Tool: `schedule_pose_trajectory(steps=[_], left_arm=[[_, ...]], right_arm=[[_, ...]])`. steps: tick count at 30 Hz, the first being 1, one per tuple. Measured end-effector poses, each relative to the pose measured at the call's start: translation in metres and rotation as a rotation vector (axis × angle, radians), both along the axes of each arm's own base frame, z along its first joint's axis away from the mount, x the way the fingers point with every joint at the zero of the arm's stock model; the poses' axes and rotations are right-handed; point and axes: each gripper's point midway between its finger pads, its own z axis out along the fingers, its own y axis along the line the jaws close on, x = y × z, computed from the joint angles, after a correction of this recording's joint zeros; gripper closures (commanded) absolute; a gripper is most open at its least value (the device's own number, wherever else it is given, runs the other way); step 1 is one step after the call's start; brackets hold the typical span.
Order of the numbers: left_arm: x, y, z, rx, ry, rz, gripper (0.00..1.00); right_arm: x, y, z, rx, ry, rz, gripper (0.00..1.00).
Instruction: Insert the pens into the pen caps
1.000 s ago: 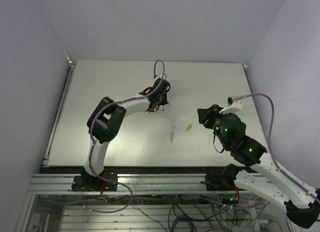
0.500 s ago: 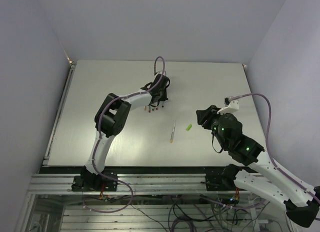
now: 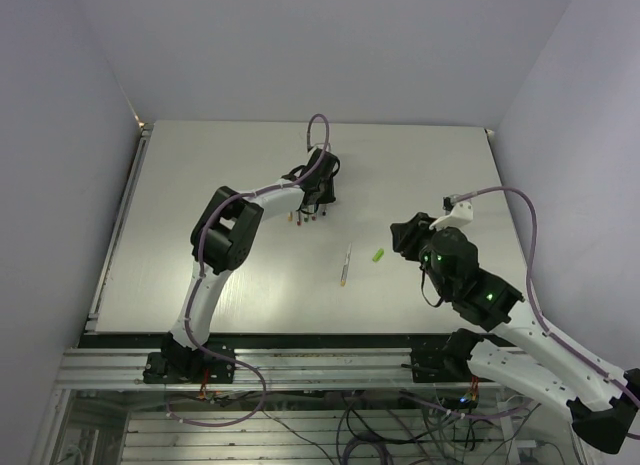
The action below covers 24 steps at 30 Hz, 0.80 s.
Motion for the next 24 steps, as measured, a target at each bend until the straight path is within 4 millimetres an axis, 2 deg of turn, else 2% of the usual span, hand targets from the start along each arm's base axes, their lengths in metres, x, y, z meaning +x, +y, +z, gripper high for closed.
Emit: schedule_pose_trajectory(steps=[5, 7, 10, 12, 14, 18, 21, 24], left_arm=[[0.0, 0.0, 0.005, -0.005, -0.004, 0.001, 0.6], [0.001, 0.0, 0.013, -0.012, -0.014, 0.001, 0.6], [0.001, -0.001, 0.035, -0.034, -0.044, -0.002, 0.59], [-0.002, 0.0, 0.058, -0.058, -0.074, -0.005, 0.59], [-0.008, 0.003, 0.081, -0.085, -0.103, -0.013, 0.59], [-0.03, 0.01, 0.11, -0.125, -0.142, -0.032, 0.59], [-0.053, 0.016, 0.11, -0.127, -0.14, -0.051, 0.59], [-0.089, 0.015, 0.088, -0.091, -0.097, -0.099, 0.59]], right_arm=[[0.001, 0.001, -0.003, -0.007, 0.007, -0.001, 0.59], [0.002, 0.0, -0.003, -0.008, 0.006, -0.007, 0.54], [0.004, -0.003, -0.001, 0.0, 0.0, -0.032, 0.49], [0.005, -0.006, -0.001, 0.01, -0.004, -0.059, 0.43], [0.007, -0.01, -0.001, 0.017, -0.006, -0.089, 0.41], [0.015, -0.015, -0.013, -0.02, 0.036, -0.16, 0.4], [0.026, -0.017, -0.029, -0.073, 0.107, -0.206, 0.41], [0.04, -0.024, -0.051, -0.115, 0.194, -0.25, 0.43]])
